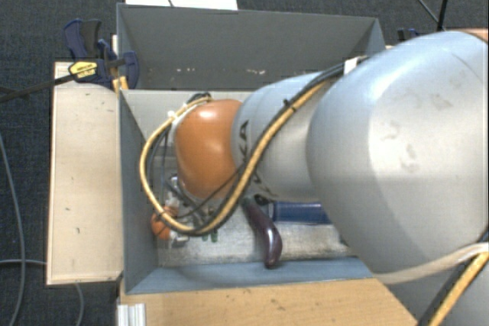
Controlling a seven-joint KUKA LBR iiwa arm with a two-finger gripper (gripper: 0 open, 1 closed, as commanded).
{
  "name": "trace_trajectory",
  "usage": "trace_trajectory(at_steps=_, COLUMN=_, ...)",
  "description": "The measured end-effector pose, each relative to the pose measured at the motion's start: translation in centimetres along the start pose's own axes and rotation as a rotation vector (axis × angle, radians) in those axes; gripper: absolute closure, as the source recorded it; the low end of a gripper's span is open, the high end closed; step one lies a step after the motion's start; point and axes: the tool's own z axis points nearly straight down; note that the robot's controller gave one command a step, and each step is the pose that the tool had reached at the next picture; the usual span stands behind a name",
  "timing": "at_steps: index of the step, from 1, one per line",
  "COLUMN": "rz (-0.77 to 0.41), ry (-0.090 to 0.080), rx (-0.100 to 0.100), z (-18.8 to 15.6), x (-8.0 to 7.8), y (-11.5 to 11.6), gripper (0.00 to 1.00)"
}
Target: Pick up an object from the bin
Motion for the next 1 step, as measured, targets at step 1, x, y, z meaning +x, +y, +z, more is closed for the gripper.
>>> trace_trajectory(at_steps=1, rz=-0.048, ry=0.001, rx=0.002, z=-16.4, x=-0.14, y=-1.21, gripper=1.0)
